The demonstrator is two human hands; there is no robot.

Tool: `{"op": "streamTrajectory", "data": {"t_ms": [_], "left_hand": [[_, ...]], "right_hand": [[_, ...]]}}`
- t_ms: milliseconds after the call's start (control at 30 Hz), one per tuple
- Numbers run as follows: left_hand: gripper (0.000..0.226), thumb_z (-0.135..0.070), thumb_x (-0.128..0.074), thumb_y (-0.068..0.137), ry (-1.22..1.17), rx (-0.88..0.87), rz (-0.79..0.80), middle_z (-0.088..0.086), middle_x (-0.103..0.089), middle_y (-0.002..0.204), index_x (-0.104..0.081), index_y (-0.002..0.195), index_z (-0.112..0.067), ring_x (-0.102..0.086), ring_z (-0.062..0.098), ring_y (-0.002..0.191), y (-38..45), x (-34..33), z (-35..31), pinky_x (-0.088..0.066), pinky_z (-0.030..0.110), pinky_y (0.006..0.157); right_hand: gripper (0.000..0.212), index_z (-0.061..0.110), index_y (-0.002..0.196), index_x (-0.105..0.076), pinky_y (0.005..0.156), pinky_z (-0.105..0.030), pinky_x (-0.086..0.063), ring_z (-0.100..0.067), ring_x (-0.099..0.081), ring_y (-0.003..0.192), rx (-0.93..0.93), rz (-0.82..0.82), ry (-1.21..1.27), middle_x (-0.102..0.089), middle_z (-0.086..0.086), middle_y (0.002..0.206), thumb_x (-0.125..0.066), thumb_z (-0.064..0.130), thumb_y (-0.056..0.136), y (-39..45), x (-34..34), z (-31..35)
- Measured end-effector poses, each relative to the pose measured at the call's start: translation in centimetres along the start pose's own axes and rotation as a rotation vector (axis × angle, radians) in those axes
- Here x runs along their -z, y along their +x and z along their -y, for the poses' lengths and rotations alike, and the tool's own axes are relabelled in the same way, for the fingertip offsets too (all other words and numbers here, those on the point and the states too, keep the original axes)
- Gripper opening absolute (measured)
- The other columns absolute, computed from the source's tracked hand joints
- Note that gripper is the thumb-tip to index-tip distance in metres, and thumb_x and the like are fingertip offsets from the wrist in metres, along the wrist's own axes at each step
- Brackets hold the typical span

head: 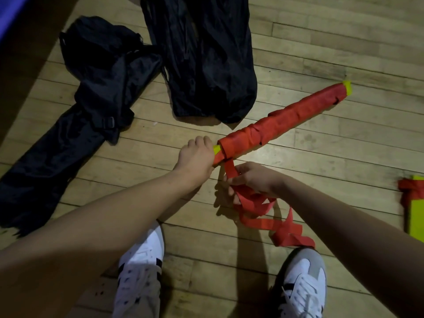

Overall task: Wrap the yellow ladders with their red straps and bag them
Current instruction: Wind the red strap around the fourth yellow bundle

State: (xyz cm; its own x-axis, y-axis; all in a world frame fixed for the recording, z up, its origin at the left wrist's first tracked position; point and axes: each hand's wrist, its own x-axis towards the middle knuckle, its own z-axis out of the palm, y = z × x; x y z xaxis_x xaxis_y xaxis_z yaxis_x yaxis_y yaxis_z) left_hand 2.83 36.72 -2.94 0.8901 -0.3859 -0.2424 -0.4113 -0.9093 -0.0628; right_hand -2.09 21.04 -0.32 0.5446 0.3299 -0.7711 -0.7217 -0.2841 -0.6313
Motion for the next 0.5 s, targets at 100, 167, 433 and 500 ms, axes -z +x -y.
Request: {"op": "streamTrajectory", "data": {"t_ms": [100, 167, 433, 500], "left_hand": [[0.059, -0.04, -0.066, 0.085, 0.105, -0.028, -0.026, 0.01, -0.047, 0.119, -0.043, 0.128, -0.005, -0.049, 0.025, 0.109, 0.8, -0.3, 0.3, -0.044, 0.032, 0.084], [0.048, -0.039, -0.062, 0.088, 0.171, -0.071, -0.061, 0.009, -0.047, 0.115, -0.047, 0.122, -0.008, -0.048, 0.024, 0.106, 0.9, -0.6, 0.7, -0.043, 0.032, 0.085], [0.051, -0.026, -0.046, 0.094, 0.121, -0.297, -0.087, 0.018, -0.035, 0.137, -0.031, 0.138, -0.004, -0.043, 0.031, 0.117, -2.4, -2.3, 0.7, -0.037, 0.036, 0.096], [0.048, -0.019, -0.049, 0.093, 0.052, -0.253, -0.048, 0.019, -0.034, 0.137, -0.031, 0.135, -0.006, -0.043, 0.031, 0.119, -2.7, -2.2, 0.1, -0.038, 0.035, 0.097]], "right_hand": [[0.006, 0.002, 0.1, -0.052, 0.062, -0.032, -0.056, -0.02, -0.064, 0.057, -0.002, 0.017, 0.033, -0.064, -0.01, 0.071, -0.048, -0.001, 0.096, 0.2, 0.1, 0.3], [0.009, 0.002, 0.101, -0.052, 0.058, -0.029, -0.056, -0.02, -0.064, 0.055, 0.001, 0.026, 0.053, -0.064, -0.01, 0.07, -0.049, -0.003, 0.094, 0.3, 0.0, 0.5], [0.008, -0.001, 0.098, -0.054, 0.058, -0.031, -0.058, -0.018, -0.066, 0.055, 0.001, 0.0, 0.126, -0.062, -0.013, 0.074, -0.048, -0.005, 0.094, 0.1, 0.0, 0.4], [0.007, 0.0, 0.097, -0.053, 0.059, -0.031, -0.058, -0.02, -0.067, 0.058, -0.025, 0.037, 0.176, -0.063, -0.013, 0.075, -0.048, -0.004, 0.095, -0.2, 0.0, 0.2]]}}
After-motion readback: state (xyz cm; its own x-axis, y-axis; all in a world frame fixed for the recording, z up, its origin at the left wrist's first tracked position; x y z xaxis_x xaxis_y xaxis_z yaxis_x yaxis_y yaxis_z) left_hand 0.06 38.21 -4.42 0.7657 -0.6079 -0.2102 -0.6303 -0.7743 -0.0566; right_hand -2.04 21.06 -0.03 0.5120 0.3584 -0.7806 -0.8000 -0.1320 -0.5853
